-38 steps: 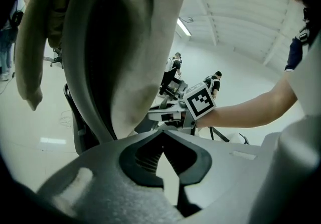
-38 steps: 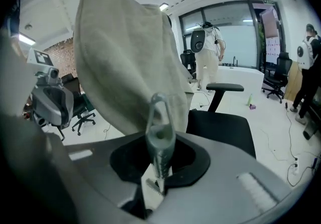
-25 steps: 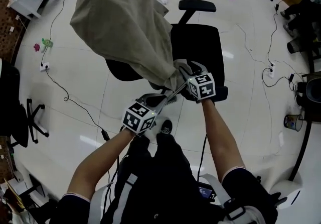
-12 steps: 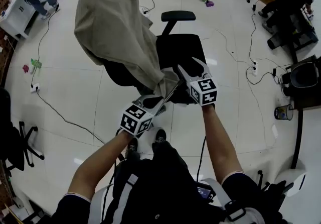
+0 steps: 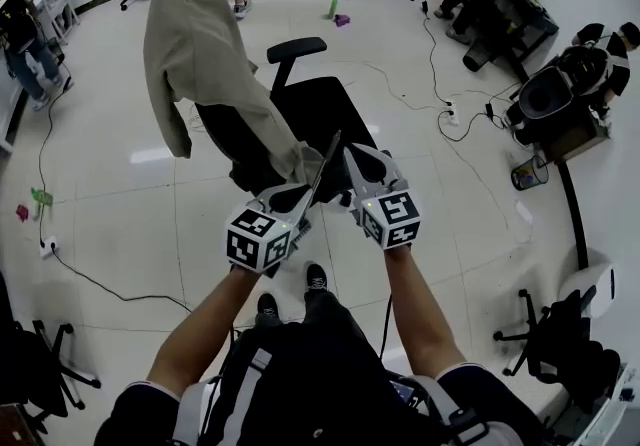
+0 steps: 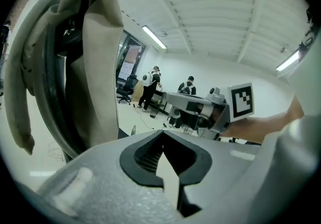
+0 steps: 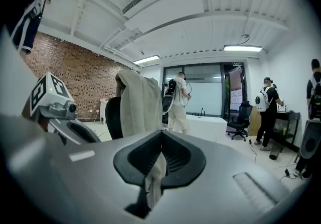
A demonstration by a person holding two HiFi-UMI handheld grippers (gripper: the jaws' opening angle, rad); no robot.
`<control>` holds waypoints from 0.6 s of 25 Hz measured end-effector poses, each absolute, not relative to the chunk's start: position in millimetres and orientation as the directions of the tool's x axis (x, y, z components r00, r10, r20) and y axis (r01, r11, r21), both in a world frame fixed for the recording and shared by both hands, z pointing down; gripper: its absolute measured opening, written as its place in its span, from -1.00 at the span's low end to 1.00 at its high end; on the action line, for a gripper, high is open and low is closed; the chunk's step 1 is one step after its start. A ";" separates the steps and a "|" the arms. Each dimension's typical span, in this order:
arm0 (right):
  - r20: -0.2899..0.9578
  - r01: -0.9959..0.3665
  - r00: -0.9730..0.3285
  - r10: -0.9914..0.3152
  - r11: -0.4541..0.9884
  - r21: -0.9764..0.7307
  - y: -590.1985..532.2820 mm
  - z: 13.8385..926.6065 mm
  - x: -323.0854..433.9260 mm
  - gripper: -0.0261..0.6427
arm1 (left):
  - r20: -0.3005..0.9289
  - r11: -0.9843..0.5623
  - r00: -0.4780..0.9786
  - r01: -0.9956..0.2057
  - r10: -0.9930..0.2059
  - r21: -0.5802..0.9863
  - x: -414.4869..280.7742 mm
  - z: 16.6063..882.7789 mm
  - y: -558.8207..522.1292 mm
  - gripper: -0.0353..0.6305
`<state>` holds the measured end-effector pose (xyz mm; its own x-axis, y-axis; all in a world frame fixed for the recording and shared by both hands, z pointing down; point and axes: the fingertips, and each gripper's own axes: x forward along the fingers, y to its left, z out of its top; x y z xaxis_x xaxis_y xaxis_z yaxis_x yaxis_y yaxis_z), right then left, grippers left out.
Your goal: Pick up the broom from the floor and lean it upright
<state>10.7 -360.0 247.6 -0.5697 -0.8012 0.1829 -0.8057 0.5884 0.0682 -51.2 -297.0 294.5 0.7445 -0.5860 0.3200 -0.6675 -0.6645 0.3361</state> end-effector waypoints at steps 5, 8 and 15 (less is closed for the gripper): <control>0.196 -0.848 -0.513 -0.836 0.529 0.034 -314.9 240.7 13.2 -0.91 | 0.291 -0.741 0.783 -0.618 -0.549 0.263 -45.9 269.9 -283.0 -0.90; 0.210 -0.864 -0.493 -0.844 0.503 -0.007 -285.4 243.1 11.0 -0.91 | 0.289 -0.772 0.807 -0.583 -0.514 0.255 -44.3 261.6 -264.4 -0.90; 0.243 -0.878 -0.476 -0.845 0.472 -0.077 -249.2 244.7 -0.1 -0.91 | 0.261 -0.804 0.831 -0.548 -0.492 0.229 -48.2 237.2 -243.0 -0.90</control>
<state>-0.1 -249.2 244.7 -0.4757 -0.8453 0.2433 -0.8782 0.4721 -0.0769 -48.2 -243.0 237.2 0.8305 -0.4920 0.2611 -0.5485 -0.8041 0.2294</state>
